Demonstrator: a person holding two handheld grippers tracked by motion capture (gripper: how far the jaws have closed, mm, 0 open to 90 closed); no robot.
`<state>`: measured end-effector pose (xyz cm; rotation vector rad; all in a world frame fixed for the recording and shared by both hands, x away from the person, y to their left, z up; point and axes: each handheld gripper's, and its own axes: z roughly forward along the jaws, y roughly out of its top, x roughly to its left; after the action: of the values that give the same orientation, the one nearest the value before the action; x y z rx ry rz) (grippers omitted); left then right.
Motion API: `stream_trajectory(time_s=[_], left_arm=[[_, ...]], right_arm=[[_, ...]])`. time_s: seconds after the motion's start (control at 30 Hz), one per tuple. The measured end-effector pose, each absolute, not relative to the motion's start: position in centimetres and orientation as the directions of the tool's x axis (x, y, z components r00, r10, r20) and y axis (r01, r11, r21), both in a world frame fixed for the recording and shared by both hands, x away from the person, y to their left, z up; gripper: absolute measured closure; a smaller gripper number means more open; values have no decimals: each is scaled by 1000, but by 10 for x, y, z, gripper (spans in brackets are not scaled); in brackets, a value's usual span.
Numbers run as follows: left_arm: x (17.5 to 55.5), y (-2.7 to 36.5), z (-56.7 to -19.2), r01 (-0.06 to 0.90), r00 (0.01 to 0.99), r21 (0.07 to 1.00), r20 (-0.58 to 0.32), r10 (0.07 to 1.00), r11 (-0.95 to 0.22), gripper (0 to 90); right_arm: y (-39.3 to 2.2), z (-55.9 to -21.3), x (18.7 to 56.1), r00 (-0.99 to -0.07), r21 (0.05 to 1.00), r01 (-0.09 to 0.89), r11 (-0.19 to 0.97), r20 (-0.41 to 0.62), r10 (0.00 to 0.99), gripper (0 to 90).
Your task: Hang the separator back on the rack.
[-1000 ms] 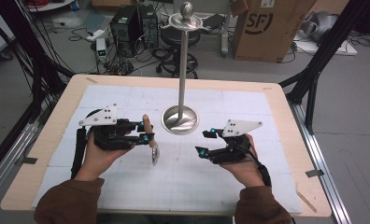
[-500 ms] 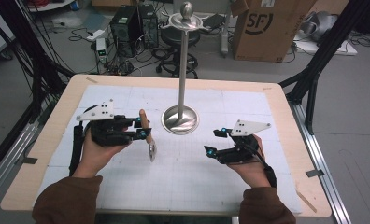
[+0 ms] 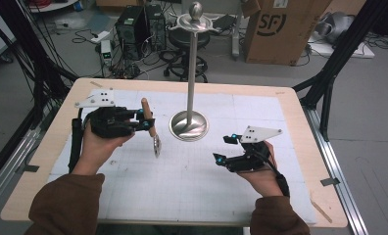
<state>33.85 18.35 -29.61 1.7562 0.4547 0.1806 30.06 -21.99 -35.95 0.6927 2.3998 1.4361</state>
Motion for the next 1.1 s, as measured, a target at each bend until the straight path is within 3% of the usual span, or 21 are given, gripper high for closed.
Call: stream_trajectory(time_s=[1.1], left_arm=[[387, 169, -203, 163, 887, 966, -55, 458, -201, 685]], right_arm=[[-215, -362, 298, -863, 873, 270, 406, 31, 505, 275]])
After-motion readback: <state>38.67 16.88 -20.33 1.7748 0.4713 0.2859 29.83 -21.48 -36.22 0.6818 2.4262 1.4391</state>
